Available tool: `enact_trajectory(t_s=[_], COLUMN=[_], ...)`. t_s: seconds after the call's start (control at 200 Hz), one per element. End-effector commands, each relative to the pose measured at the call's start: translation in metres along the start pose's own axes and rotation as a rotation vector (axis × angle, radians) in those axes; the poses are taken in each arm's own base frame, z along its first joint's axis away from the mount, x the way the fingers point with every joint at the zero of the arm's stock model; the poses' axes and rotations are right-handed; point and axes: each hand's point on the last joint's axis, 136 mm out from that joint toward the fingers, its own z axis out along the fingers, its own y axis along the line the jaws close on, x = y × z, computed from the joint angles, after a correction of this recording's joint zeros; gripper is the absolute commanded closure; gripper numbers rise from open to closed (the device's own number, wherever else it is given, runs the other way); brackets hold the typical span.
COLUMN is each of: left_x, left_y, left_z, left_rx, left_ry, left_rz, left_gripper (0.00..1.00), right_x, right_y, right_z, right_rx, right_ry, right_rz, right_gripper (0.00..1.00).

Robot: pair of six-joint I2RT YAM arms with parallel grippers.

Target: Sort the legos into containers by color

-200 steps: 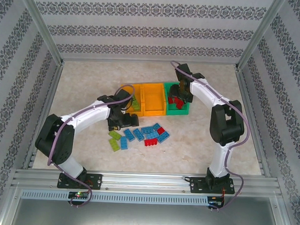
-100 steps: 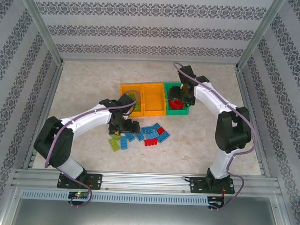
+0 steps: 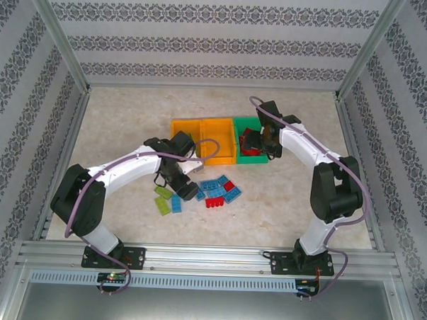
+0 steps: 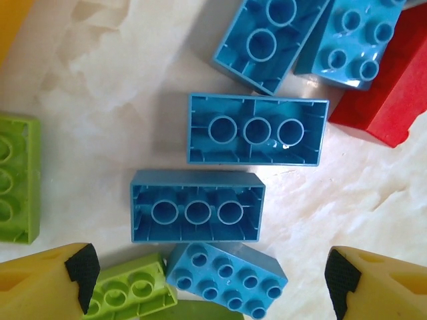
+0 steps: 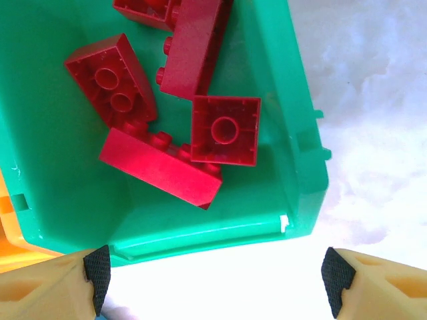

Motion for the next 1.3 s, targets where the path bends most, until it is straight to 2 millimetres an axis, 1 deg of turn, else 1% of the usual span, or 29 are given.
enact_trajectory(t_s=[0.0,0.16,0.31,0.49,0.604,0.674,0.719,0.794,0.879,0.959,1.109,1.294], left_x=[0.0,0.003,0.003,0.002,-0.003,-0.002,0.0,0.001,0.001,0.001,0.001,-0.004], left_y=[-0.011,-0.007,0.0,0.009,0.008,0.009,0.008,0.008,0.008,0.008,0.008,0.006], left_z=[0.012,0.028,0.036,0.038,0.035,0.037,0.039,0.042,0.043,0.043,0.042,0.036], left_rx=[0.039,-0.01,-0.064,-0.11,-0.111,-0.115,-0.11,-0.106,-0.105,-0.106,-0.106,-0.101], left_ry=[0.031,0.081,0.112,0.121,0.106,0.11,0.116,0.129,0.124,0.121,0.123,0.096], left_rz=[0.123,0.149,0.148,0.144,0.137,0.131,0.127,0.117,0.106,0.102,0.092,0.067], left_gripper=[0.11,0.1,0.11,0.12,0.12,0.14,0.17,0.26,0.34,0.43,0.46,0.64], right_x=[0.0,0.002,-0.001,-0.001,0.0,0.001,0.002,0.003,0.004,0.004,0.004,0.007], right_y=[-0.009,-0.012,-0.012,-0.014,-0.015,-0.017,-0.017,-0.018,-0.02,-0.021,-0.023,-0.024], right_z=[-0.011,-0.012,-0.017,-0.018,-0.018,-0.017,-0.017,-0.016,-0.015,-0.015,-0.015,-0.013], right_rx=[0.028,0.037,0.039,0.046,0.049,0.051,0.052,0.055,0.058,0.061,0.06,0.061], right_ry=[-0.029,-0.027,-0.04,-0.044,-0.042,-0.04,-0.037,-0.036,-0.034,-0.033,-0.035,-0.03], right_rz=[0.025,0.03,0.033,0.029,0.029,0.03,0.031,0.031,0.033,0.031,0.035,0.037], right_gripper=[0.15,0.15,0.15,0.14,0.14,0.14,0.14,0.14,0.14,0.13,0.13,0.13])
